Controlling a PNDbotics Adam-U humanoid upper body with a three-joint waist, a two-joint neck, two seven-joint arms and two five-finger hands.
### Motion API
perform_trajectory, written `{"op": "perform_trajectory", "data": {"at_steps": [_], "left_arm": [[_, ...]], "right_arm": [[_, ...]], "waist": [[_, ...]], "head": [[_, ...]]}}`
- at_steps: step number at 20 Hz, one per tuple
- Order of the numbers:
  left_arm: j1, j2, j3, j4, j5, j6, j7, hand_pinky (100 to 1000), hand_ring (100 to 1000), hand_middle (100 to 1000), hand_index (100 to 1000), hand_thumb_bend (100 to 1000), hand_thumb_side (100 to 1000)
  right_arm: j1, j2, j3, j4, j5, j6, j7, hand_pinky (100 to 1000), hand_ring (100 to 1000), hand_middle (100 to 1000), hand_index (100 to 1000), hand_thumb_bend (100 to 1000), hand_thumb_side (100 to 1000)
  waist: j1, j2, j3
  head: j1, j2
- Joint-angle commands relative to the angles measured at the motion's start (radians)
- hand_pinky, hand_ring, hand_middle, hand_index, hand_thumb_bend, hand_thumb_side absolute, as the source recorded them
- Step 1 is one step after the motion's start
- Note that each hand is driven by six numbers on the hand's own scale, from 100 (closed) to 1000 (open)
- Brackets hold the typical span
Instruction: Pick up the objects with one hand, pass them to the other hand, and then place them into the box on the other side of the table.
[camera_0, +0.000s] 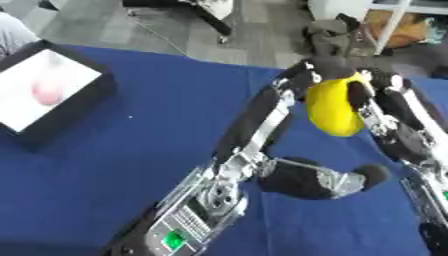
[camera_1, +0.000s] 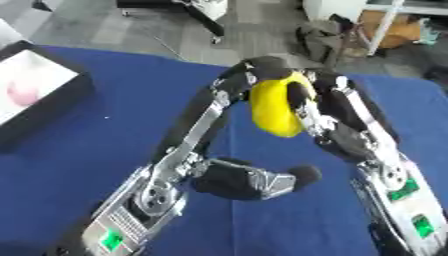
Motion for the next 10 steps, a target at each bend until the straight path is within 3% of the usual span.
{"op": "perform_trajectory", "data": {"at_steps": [1, 10], "left_arm": [[-0.014, 0.007, 0.021, 0.002, -0.03, -0.005, 0.008, 750, 858, 860, 846, 596, 199], [-0.018, -0.021, 0.023, 0.031, -0.037, -0.003, 0.064, 737, 846, 846, 823, 457, 169]], "right_arm": [[-0.01, -0.01, -0.008, -0.01, -0.008, -0.002, 0.005, 655, 648, 415, 444, 100, 470], [-0.007, -0.007, -0.005, -0.01, -0.011, 0.0, 0.011, 653, 648, 416, 441, 100, 470]], "waist": [[0.002, -0.014, 0.0], [0.001, -0.016, -0.003]], "head": [[0.0, -0.001], [0.0, 0.003]]}}
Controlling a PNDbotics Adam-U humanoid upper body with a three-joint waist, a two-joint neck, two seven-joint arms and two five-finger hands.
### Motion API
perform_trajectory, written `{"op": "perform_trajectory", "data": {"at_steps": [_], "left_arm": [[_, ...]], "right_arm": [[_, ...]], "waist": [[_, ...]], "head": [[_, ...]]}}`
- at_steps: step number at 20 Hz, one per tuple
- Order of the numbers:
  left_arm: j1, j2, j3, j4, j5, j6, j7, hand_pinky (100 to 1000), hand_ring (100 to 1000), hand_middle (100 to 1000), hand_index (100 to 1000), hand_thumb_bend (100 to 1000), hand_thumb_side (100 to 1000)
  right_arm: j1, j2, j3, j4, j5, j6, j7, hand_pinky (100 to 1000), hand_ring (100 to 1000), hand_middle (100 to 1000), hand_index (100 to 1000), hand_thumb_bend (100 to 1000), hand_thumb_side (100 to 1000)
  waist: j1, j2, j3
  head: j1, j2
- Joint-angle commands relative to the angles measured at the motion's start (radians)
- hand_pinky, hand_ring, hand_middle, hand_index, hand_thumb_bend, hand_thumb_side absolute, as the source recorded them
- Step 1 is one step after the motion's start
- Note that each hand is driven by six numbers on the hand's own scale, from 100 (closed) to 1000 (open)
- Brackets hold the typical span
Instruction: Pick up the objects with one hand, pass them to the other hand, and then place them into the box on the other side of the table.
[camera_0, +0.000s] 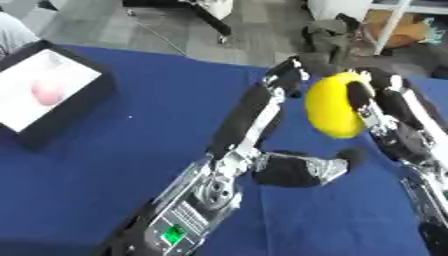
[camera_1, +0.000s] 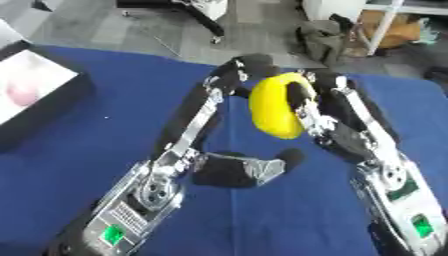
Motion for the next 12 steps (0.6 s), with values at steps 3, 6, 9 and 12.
{"op": "perform_trajectory", "data": {"at_steps": [3, 6, 9, 12], "left_arm": [[-0.022, -0.027, 0.003, 0.005, -0.004, -0.005, 0.023, 731, 840, 840, 810, 438, 159], [-0.024, -0.034, -0.001, 0.015, -0.011, -0.01, 0.022, 720, 828, 829, 779, 400, 141], [-0.024, -0.042, -0.005, 0.026, -0.021, -0.014, 0.019, 706, 807, 806, 753, 335, 117], [-0.024, -0.048, -0.008, 0.035, -0.03, -0.017, 0.02, 685, 780, 778, 725, 272, 100]], "right_arm": [[-0.008, -0.008, -0.004, -0.01, -0.011, -0.003, 0.007, 651, 648, 416, 441, 100, 470], [-0.007, -0.008, -0.004, -0.01, -0.013, -0.003, 0.009, 651, 649, 417, 440, 100, 470], [-0.006, -0.008, -0.004, -0.01, -0.015, -0.004, 0.012, 651, 649, 417, 439, 100, 470], [-0.004, -0.008, -0.004, -0.01, -0.016, -0.004, 0.014, 650, 649, 417, 439, 100, 470]], "waist": [[0.001, -0.016, -0.002], [0.001, -0.017, -0.003], [0.0, -0.018, -0.004], [0.0, -0.019, -0.005]], "head": [[0.001, 0.002], [0.001, 0.003], [0.002, 0.004], [0.003, 0.006]]}}
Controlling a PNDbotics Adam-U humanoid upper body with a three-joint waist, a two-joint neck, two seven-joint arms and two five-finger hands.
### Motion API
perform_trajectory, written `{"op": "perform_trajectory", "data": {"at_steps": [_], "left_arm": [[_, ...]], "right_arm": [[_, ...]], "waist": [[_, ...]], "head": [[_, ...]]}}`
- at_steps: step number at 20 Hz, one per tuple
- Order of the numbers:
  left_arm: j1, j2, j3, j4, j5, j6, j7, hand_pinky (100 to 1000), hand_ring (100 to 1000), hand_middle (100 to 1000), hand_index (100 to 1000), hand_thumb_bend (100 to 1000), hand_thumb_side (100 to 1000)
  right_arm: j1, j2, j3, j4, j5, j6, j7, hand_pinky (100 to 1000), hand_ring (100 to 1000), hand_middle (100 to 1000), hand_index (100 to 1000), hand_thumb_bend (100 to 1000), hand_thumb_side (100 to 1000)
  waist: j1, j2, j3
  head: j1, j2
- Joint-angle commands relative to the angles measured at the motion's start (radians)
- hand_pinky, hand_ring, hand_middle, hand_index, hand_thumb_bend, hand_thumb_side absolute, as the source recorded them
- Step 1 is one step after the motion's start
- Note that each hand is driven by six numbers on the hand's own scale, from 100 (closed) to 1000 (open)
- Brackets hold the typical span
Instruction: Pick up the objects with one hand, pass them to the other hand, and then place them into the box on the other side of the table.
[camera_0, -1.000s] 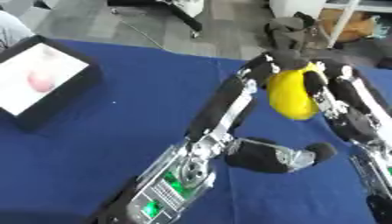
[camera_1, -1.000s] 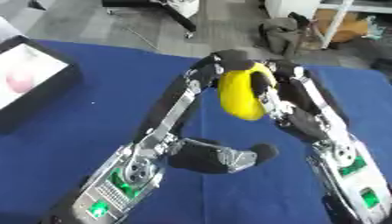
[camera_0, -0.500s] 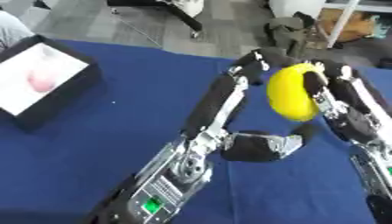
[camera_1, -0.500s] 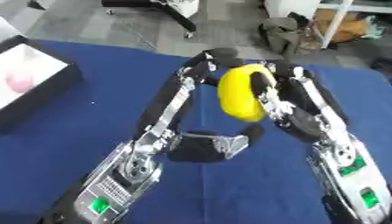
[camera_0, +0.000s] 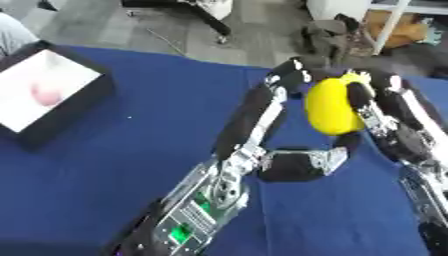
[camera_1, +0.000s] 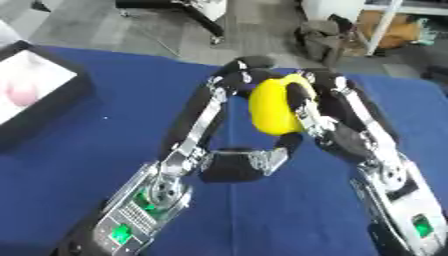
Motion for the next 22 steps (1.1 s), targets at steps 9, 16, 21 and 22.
{"op": "perform_trajectory", "data": {"at_steps": [9, 16, 21, 22], "left_arm": [[-0.014, -0.022, -0.004, 0.012, -0.025, -0.002, 0.026, 602, 662, 638, 580, 155, 100], [0.006, 0.007, -0.007, -0.014, 0.041, -0.01, 0.09, 601, 635, 602, 523, 100, 139], [0.028, 0.07, -0.003, -0.072, 0.109, -0.007, 0.094, 607, 639, 607, 520, 102, 158], [0.035, 0.083, 0.001, -0.084, 0.121, -0.002, 0.093, 608, 640, 607, 520, 103, 159]], "right_arm": [[-0.003, -0.009, -0.004, -0.011, -0.014, -0.008, 0.012, 653, 653, 422, 443, 100, 470], [0.006, 0.003, -0.002, -0.011, -0.008, -0.006, 0.136, 721, 775, 638, 650, 100, 470], [0.021, 0.025, -0.016, -0.011, -0.021, -0.012, 0.29, 774, 870, 860, 843, 100, 525], [0.026, 0.031, -0.023, -0.011, -0.027, -0.004, 0.3, 778, 877, 876, 860, 100, 529]], "waist": [[0.0, -0.018, -0.004], [0.0, -0.016, -0.005], [0.002, -0.011, -0.004], [0.003, -0.01, -0.003]], "head": [[0.001, 0.007], [0.0, 0.008], [-0.002, 0.003], [-0.003, 0.001]]}}
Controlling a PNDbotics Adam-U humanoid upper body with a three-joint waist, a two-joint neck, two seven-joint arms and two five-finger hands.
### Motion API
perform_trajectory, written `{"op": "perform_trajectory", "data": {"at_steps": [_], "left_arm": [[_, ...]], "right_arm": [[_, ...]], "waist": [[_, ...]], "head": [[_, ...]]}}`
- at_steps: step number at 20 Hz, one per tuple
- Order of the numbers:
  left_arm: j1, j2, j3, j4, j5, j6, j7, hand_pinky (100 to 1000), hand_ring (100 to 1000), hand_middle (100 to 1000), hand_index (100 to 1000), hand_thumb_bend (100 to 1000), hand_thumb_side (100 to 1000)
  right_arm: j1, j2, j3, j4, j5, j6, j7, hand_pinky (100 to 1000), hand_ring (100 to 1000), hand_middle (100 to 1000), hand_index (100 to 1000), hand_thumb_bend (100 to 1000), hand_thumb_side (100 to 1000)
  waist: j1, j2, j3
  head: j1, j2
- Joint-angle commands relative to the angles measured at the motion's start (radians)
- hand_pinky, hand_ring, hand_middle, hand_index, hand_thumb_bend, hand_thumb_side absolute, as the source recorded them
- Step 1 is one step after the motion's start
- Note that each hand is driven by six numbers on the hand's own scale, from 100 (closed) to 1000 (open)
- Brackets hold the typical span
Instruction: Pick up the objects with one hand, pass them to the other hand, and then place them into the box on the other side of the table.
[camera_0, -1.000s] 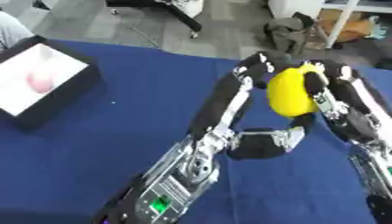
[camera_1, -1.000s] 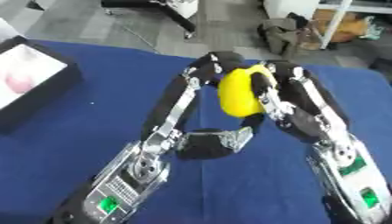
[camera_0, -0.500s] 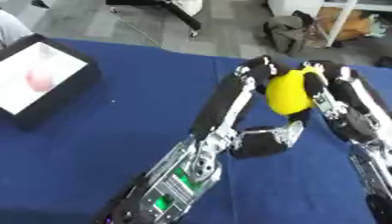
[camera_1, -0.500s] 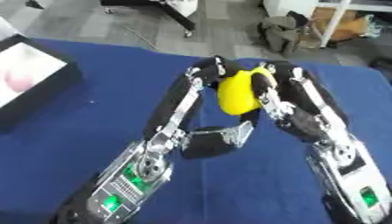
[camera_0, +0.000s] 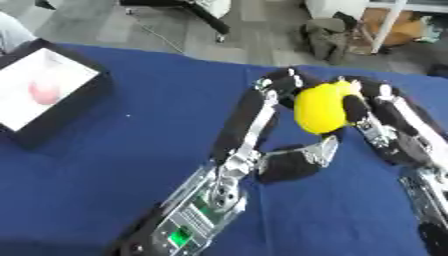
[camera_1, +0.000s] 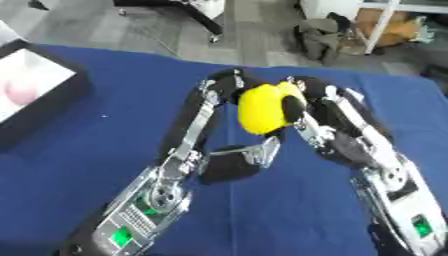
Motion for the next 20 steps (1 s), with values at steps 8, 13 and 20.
{"op": "perform_trajectory", "data": {"at_steps": [8, 13, 20], "left_arm": [[0.037, 0.109, 0.051, -0.095, 0.066, 0.041, 0.008, 614, 649, 616, 523, 112, 162], [0.043, 0.162, 0.075, -0.113, 0.068, 0.051, 0.01, 618, 650, 617, 528, 125, 163], [-0.082, 0.42, 0.226, -0.142, 0.011, 0.218, 0.014, 615, 643, 600, 541, 189, 150]], "right_arm": [[0.014, 0.045, -0.077, -0.006, -0.074, 0.036, -0.033, 794, 896, 941, 913, 100, 576], [0.008, 0.057, -0.11, 0.003, -0.062, 0.026, -0.076, 790, 888, 927, 908, 100, 575], [0.001, 0.066, -0.126, 0.027, -0.045, 0.025, -0.085, 786, 880, 906, 900, 100, 554]], "waist": [[0.008, -0.004, 0.001], [0.012, -0.001, -0.002], [0.021, 0.007, -0.018]], "head": [[-0.005, -0.013], [0.003, -0.02], [0.057, -0.049]]}}
